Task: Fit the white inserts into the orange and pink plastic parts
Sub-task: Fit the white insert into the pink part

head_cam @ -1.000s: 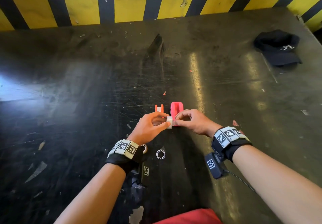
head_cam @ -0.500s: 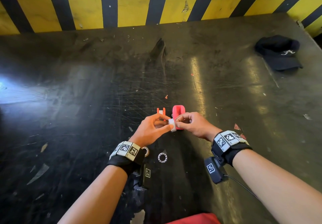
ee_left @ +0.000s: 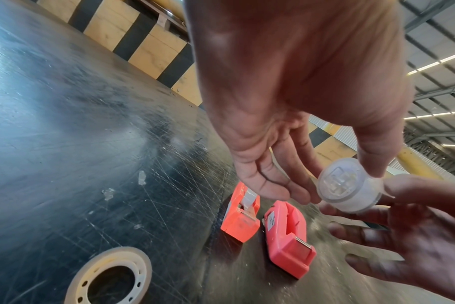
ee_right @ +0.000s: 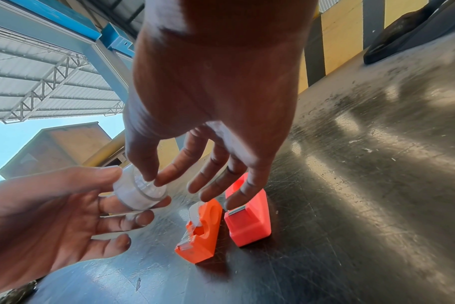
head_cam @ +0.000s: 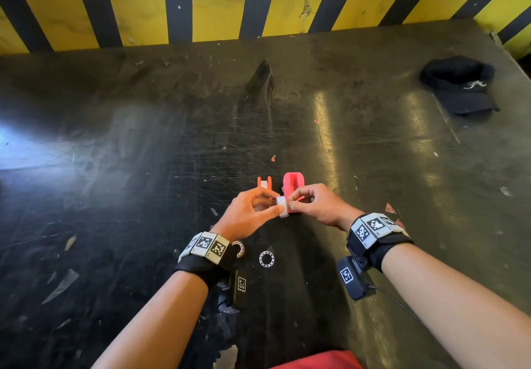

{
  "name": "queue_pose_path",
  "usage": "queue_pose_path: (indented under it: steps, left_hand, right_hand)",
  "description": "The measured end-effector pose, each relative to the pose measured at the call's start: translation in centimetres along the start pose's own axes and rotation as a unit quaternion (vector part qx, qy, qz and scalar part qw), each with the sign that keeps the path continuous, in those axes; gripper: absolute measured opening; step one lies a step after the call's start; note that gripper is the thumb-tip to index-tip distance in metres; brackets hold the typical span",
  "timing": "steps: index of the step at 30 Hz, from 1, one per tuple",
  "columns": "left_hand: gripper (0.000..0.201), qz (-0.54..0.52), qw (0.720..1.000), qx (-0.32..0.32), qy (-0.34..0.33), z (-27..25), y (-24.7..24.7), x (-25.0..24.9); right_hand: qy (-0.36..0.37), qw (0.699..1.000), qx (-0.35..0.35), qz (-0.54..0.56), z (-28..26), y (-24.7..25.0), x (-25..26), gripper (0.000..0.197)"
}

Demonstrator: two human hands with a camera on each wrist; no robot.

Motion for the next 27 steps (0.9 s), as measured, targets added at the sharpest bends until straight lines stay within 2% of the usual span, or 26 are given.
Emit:
queue_pose_path:
  steps: [4, 6, 7, 9, 12, 14, 16, 20, 27]
  left_hand:
    - [0.031, 0.003, 1.000, -0.003, 0.002, 0.1, 0.1, 0.2]
    - [0.029, 0.010, 1.000, -0.006, 0.009, 0.2, 0.2, 0.4]
    - [0.027, 0.009, 1.000, -0.007, 0.012, 0.3, 0.4, 0.5]
    - [0.027, 0.000, 1.000, -0.007, 0.013, 0.5, 0.7, 0.6]
    - [0.030, 0.005, 1.000, 0.007, 0.010, 0.8, 1.2, 0.3]
    - [0.028, 0.008, 1.000, 0.015, 0.005, 1.1, 1.7, 0.0]
    - [0.029, 0.007, 1.000, 0.019, -0.001, 1.5, 2.1, -0.3]
    - [0.030, 0.012, 1.000, 0.018, 0.006, 2.3, 2.9, -0.3]
    - [0.030, 0.082, 0.996, 0.017, -0.039, 3.1, 2.8, -2.0]
  right_hand:
    - [-0.006, 1.000, -0.019, 0.012, 0.3, 0.1, -0.4, 0.002]
    - [-0.009, 0.998, -0.060, -0.020, 0.8, 0.8, -0.9, 0.012]
    - [-0.011, 0.995, -0.075, -0.057, 1.2, 1.2, -1.1, 0.023]
    - [-0.021, 0.983, -0.072, -0.166, 1.9, 1.7, -1.3, 0.060]
    - [-0.073, 0.953, -0.004, -0.295, 3.1, 1.6, -2.2, 0.118]
    - [-0.098, 0.935, 0.030, -0.339, 4.0, 1.3, -3.0, 0.137]
    - [-0.106, 0.925, 0.029, -0.365, 4.7, 1.0, -3.6, 0.141]
    - [-0.074, 0.930, -0.016, -0.359, 5.3, 1.1, -3.7, 0.126]
    - [0.067, 0.954, -0.029, -0.292, 3.5, -0.2, -2.3, 0.121]
Point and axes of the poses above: each hand's wrist, its own z-axis towards the middle knuckle, its own y-axis out of the back of the hand, x = y × z, the point moved 6 cm from there along z, towards the middle knuckle, and after that the axes turned 6 degrees about x, right-handed, at the moved point
